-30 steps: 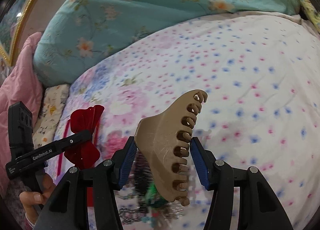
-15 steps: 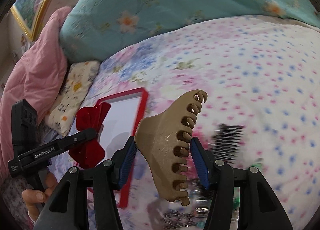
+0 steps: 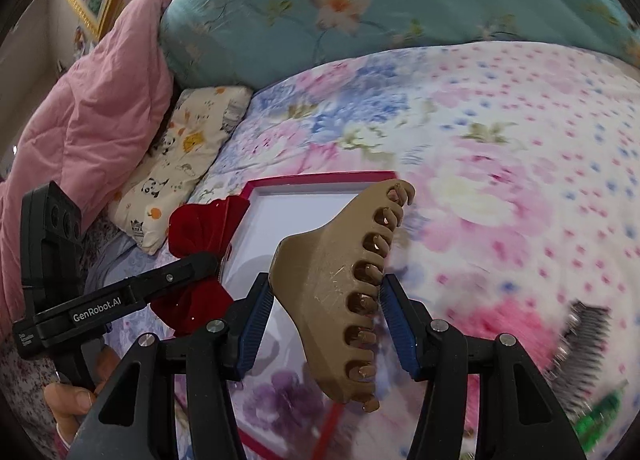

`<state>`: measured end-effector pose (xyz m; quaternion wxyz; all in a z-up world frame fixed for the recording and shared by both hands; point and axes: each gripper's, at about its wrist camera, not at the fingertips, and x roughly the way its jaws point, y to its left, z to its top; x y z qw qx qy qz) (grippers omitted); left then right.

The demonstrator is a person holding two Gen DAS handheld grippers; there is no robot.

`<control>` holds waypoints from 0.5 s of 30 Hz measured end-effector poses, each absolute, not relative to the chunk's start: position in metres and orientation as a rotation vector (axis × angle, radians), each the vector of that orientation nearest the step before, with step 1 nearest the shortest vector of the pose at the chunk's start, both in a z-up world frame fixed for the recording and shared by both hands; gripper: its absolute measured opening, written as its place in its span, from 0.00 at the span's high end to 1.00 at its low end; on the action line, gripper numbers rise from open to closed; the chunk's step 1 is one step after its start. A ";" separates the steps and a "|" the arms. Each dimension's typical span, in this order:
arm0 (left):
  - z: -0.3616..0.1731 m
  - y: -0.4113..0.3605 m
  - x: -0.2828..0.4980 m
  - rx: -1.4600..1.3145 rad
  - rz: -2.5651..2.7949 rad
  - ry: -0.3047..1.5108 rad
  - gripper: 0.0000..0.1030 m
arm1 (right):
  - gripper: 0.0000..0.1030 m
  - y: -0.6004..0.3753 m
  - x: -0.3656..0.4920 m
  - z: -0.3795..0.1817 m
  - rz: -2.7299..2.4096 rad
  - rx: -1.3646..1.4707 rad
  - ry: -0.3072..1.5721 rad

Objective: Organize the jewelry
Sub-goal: 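Carry the red bow and claw clip into the tray and release both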

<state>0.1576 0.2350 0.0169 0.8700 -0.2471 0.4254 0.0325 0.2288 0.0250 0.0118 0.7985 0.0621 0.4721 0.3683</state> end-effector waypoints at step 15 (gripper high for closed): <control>-0.024 0.268 0.203 -0.511 0.088 0.934 0.79 | 0.46 0.093 0.271 -0.029 0.825 0.033 1.077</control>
